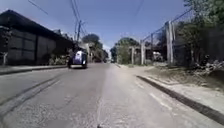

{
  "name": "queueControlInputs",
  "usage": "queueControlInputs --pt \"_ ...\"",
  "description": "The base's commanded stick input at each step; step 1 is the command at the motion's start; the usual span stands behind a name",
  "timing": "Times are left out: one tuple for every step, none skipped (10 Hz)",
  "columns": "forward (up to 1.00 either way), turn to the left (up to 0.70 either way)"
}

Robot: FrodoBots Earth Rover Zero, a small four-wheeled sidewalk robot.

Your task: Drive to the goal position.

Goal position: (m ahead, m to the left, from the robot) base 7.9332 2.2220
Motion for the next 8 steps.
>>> queueControlInputs --pt "1.00 0.00" --pt "1.00 0.00" --pt "1.00 0.00" --pt "1.00 0.00" --pt "1.00 0.00" --pt "1.00 0.00" --pt "1.00 0.00" --pt "1.00 0.00"
